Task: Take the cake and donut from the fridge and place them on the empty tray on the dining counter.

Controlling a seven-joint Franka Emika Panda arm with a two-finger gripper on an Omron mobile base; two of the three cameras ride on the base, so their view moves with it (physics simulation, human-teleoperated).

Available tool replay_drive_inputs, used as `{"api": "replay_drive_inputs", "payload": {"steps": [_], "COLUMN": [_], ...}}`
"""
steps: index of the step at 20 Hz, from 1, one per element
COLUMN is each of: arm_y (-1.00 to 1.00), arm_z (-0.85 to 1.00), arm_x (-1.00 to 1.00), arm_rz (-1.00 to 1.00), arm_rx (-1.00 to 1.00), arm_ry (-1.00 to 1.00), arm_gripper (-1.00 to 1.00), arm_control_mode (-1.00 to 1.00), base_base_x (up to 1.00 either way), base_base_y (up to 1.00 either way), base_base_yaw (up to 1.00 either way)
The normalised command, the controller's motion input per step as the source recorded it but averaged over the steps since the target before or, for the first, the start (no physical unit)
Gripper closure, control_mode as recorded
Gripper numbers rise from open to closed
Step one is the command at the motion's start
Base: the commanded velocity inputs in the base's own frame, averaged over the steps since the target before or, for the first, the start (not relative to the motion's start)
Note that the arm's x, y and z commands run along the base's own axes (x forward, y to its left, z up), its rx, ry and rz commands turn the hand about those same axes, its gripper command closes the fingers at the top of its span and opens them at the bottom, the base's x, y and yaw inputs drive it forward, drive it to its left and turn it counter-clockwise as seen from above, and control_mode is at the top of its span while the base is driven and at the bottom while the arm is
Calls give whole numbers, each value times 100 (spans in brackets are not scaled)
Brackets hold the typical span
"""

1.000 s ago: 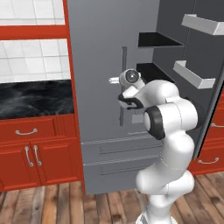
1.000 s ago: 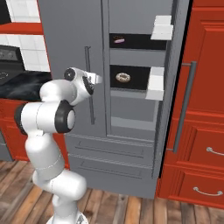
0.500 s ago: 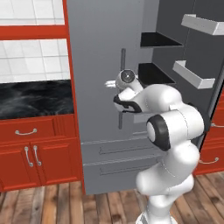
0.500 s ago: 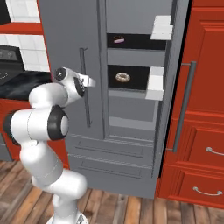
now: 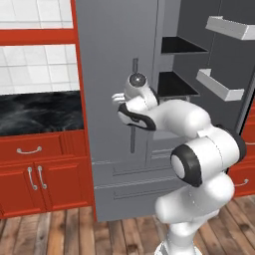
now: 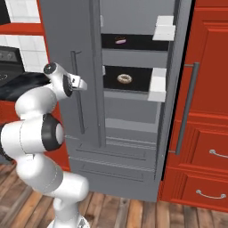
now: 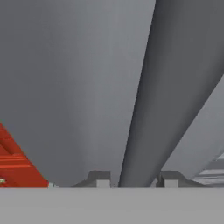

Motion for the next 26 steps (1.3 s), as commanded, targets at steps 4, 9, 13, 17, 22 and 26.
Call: {"api": "replay_drive_inputs", "payload": {"steps": [4,9,13,17,22,26], "arm_y": [100,100,100,100,100,64], "arm_z": [0,0,0,0,-2,24], "arm_x": [-50,-59,-66,-67,-33,-64], "arm_rz": [-8,-13,-15,-17,-16,-21], "arm_rx": [0,0,0,0,-8,-6], "arm_ry": [0,0,0,0,0,-3], "arm_gripper": [100,100,100,100,100,100], "arm_control_mode": [-100,-100,-100,-100,-100,-100], "base_base_x": [0,0,0,0,0,0], "base_base_y": [0,0,0,0,0,0], "base_base_yaw": [0,0,0,0,0,0]}}
